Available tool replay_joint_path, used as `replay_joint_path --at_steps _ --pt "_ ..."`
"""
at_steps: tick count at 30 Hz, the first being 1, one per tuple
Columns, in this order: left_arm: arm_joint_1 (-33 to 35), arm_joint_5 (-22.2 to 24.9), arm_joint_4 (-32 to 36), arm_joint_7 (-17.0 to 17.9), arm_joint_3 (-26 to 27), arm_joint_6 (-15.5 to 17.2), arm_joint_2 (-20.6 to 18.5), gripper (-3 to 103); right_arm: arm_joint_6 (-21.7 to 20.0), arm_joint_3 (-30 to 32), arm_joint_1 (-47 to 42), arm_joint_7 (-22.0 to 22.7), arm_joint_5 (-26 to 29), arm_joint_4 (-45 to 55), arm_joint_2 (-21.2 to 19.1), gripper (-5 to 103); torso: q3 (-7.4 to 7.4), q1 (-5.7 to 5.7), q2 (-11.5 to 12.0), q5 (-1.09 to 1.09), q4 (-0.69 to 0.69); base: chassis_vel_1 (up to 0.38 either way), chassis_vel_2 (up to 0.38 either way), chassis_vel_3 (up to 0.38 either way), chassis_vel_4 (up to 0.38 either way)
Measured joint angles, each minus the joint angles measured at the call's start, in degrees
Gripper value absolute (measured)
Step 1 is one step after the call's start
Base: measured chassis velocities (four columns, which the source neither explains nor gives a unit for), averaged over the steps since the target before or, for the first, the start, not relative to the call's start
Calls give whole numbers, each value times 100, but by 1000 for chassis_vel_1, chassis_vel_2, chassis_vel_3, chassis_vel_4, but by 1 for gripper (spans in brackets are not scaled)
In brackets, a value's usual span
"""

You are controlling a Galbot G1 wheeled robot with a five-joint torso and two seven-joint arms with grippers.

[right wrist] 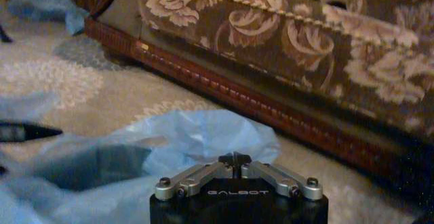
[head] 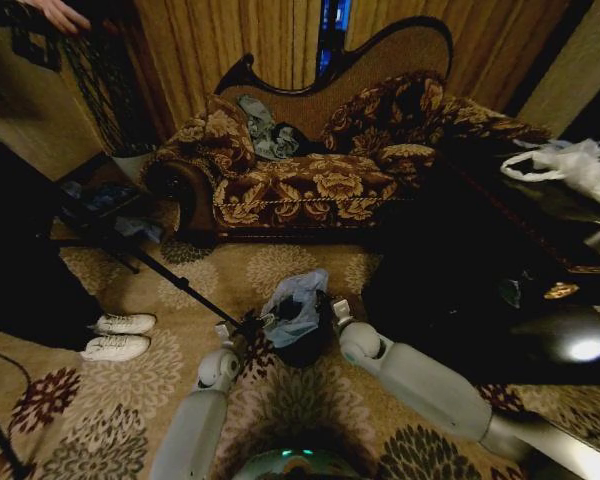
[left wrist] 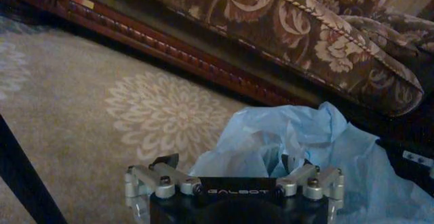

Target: Place a garbage bag over the trash bin.

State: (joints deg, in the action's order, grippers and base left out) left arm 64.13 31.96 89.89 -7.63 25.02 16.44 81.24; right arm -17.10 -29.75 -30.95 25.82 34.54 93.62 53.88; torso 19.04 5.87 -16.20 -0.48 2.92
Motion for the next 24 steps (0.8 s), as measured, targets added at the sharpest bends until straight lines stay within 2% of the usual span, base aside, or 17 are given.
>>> replay_joint_path --at_steps 8,18,21,22,23,24 --pt "9 3 -6 1 -8 -9 17 100 -12 65 -13 62 56 83 -69 0 0 0 0 0 -1 0 0 0 0" --pt "76 0 129 14 -17 2 16 100 -264 236 -165 -258 -87 224 -503 0 0 0 0 0 0 0 0 0 0" --pt "134 22 205 23 0 31 6 100 -317 519 -333 -122 228 453 -535 0 0 0 0 1 1 0 0 0 0" --pt "186 31 255 31 11 50 1 100 -382 677 -447 52 566 652 -542 -3 0 0 0 0 0 0 0 0 0" --pt "245 33 320 45 18 91 -3 100 -429 785 -539 227 934 818 -542 1 0 0 0 -1 0 0 0 0 0" --pt "245 33 320 45 18 91 -3 100 -429 785 -539 227 934 818 -542 1 0 0 0 -1 0 0 0 0 0"
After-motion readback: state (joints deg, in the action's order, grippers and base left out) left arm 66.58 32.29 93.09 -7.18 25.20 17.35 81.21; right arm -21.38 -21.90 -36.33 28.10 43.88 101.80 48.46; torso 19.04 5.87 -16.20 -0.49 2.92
